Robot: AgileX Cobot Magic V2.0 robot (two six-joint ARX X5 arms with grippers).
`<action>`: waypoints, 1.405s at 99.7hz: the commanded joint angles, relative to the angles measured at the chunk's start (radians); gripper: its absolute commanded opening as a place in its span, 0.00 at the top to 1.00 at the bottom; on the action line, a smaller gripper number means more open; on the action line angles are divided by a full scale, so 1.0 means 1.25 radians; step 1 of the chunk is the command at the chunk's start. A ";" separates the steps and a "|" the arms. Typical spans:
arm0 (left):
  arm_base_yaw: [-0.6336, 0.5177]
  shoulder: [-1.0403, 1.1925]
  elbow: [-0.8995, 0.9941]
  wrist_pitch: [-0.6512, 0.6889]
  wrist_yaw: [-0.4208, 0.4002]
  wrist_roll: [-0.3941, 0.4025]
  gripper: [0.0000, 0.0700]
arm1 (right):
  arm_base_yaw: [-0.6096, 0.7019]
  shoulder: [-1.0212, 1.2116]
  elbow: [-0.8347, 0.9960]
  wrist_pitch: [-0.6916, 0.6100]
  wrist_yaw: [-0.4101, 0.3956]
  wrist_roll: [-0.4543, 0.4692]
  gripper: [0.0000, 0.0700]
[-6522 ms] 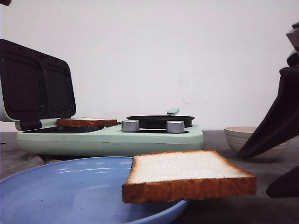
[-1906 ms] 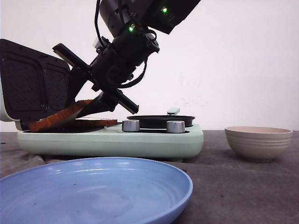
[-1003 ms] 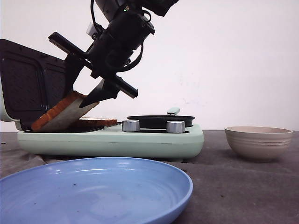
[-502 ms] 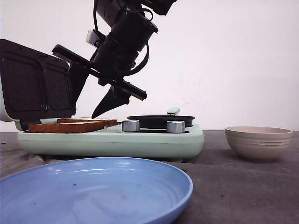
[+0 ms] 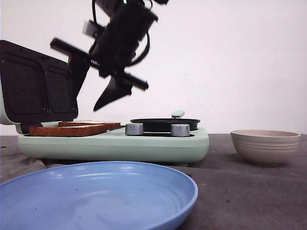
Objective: Make breakfast with bread and shrimp
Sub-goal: 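Lower the bread into the empty plate slot and open the right gripper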
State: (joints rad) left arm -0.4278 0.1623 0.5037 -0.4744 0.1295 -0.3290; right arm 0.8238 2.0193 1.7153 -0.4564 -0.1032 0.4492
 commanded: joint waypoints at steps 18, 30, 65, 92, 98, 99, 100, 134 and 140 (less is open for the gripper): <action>-0.003 -0.001 0.016 -0.025 -0.016 0.016 0.32 | -0.010 -0.023 0.087 -0.084 0.069 -0.097 0.61; -0.003 -0.001 0.016 -0.056 -0.029 0.026 0.32 | -0.024 -0.067 0.087 -0.106 0.115 -0.137 0.61; -0.003 -0.001 0.016 -0.056 -0.029 0.024 0.32 | -0.061 -0.207 0.085 -0.190 0.150 -0.186 0.87; -0.003 -0.001 0.016 -0.064 -0.050 0.029 0.33 | -0.067 -0.302 0.083 -0.265 0.189 -0.213 0.99; -0.003 -0.001 0.016 -0.064 -0.050 0.029 0.33 | -0.067 -0.318 0.082 -0.276 0.189 -0.213 0.99; -0.003 -0.001 0.016 -0.064 -0.050 0.029 0.33 | -0.067 -0.321 0.082 -0.277 0.189 -0.213 0.99; -0.003 -0.001 0.016 -0.064 -0.050 0.029 0.33 | -0.067 -0.323 0.082 -0.279 0.189 -0.213 0.99; -0.003 -0.001 0.016 -0.064 -0.050 0.029 0.33 | -0.065 -0.484 -0.113 -0.178 0.187 -0.213 0.99; -0.003 -0.001 0.016 -0.064 -0.050 0.029 0.33 | -0.065 -0.534 -0.188 -0.136 0.186 -0.213 0.99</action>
State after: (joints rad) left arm -0.4278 0.1623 0.5037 -0.5606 0.0723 -0.3023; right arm 0.7326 1.3956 1.5539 -0.6743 0.1307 0.1875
